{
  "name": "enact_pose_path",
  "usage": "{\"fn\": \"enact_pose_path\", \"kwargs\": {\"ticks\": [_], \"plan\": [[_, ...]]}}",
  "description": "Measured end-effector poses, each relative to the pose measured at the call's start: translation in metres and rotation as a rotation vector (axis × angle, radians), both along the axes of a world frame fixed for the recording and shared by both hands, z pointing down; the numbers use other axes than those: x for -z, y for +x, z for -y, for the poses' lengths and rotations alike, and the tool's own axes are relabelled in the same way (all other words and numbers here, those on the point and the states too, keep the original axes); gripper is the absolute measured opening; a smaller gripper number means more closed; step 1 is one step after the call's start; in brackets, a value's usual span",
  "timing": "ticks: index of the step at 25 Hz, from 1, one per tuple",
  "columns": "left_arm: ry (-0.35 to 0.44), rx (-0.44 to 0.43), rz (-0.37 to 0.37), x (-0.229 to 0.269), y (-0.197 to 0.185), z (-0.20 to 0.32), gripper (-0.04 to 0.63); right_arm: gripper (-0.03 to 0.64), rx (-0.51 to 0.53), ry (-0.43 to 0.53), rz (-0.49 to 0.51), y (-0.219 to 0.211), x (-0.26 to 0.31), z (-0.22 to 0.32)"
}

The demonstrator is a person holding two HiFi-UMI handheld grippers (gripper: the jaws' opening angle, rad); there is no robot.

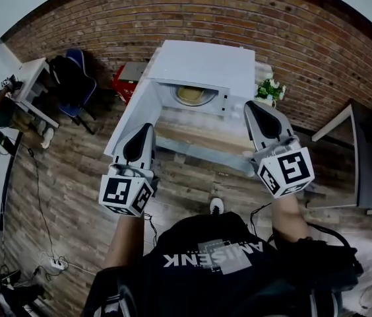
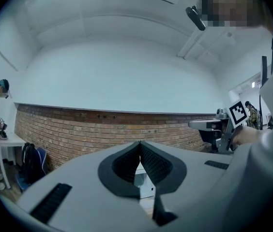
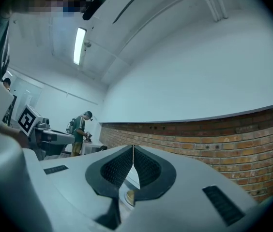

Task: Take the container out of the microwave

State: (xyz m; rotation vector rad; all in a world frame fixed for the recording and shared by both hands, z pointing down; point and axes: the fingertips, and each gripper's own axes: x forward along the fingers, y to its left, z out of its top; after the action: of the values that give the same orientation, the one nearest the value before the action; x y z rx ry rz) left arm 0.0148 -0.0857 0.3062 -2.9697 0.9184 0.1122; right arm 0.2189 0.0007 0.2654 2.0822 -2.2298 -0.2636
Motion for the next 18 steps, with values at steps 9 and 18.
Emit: {"fn": "enact_pose_path", "kwargs": {"ticks": [9,18], "plan": [[-0.018,0.007,0.055,-0.007,0.080,0.028,0.012,0.043,0.047,0.001,-0.006,0.069,-0.002,0.029],[-0.041,0.036,0.076,-0.016,0.106,0.055,0.012,0.043,0.097,-0.010,-0.010,0.093,-0.014,0.059]]}}
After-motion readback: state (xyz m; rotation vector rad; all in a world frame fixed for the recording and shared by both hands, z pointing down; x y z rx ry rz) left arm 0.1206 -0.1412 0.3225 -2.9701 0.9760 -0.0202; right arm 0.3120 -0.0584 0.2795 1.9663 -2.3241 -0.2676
